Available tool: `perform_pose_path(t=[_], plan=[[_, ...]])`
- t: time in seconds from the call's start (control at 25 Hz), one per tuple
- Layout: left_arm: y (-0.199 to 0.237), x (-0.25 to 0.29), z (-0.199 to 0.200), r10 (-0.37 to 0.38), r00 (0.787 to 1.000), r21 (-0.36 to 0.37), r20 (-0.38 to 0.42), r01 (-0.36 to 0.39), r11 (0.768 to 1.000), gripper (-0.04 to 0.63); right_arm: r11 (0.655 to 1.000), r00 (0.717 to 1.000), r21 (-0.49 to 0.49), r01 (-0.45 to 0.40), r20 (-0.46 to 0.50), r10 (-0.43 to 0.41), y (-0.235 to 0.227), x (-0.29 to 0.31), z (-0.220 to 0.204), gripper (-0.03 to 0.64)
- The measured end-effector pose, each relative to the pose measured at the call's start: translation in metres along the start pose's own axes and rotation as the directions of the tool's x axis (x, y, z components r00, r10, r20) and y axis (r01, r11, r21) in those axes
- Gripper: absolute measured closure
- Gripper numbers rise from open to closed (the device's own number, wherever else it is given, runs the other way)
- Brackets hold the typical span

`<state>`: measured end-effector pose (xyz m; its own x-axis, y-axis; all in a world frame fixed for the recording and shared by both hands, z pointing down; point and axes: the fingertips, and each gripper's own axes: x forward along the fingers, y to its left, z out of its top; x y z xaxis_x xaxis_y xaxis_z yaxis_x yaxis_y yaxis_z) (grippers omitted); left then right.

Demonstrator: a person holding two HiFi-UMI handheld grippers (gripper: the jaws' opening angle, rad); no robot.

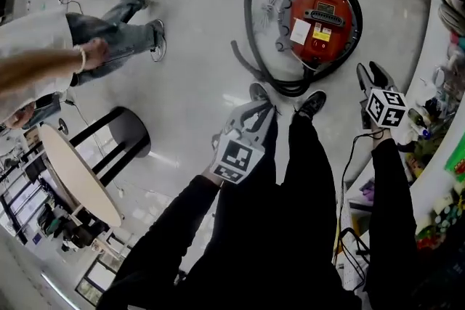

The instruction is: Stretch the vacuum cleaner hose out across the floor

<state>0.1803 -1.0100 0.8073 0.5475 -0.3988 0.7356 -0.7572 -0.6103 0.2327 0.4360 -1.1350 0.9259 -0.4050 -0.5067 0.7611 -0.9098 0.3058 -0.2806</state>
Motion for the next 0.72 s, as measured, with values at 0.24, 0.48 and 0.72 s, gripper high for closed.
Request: perform_pose_path(t=[0.24, 0.48, 0.72], plan=[[0.039, 0.028, -0.047, 0.007, 1.0, -0.045, -0.027, -0.009, 0.999, 0.574, 0.998, 0.998, -0.067, 0.017, -0.063, -0.021, -0.006, 0.067, -0.03, 0.442], [0.047, 0.043, -0.099, 0.03, 1.0, -0.132, -0.004, -0.03, 0.991, 0.574, 0.989, 0.984, 0.002, 0.145, -0.108, -0.144, -0.092, 0.109, -0.066, 0.43], [0.055, 0.042, -0.129, 0.122, 0.992, -0.244, 0.013, -0.115, 0.963, 0.574, 0.963, 0.968, -0.194, 0.187, -0.128, -0.214, -0.168, 0.158, -0.032, 0.426]])
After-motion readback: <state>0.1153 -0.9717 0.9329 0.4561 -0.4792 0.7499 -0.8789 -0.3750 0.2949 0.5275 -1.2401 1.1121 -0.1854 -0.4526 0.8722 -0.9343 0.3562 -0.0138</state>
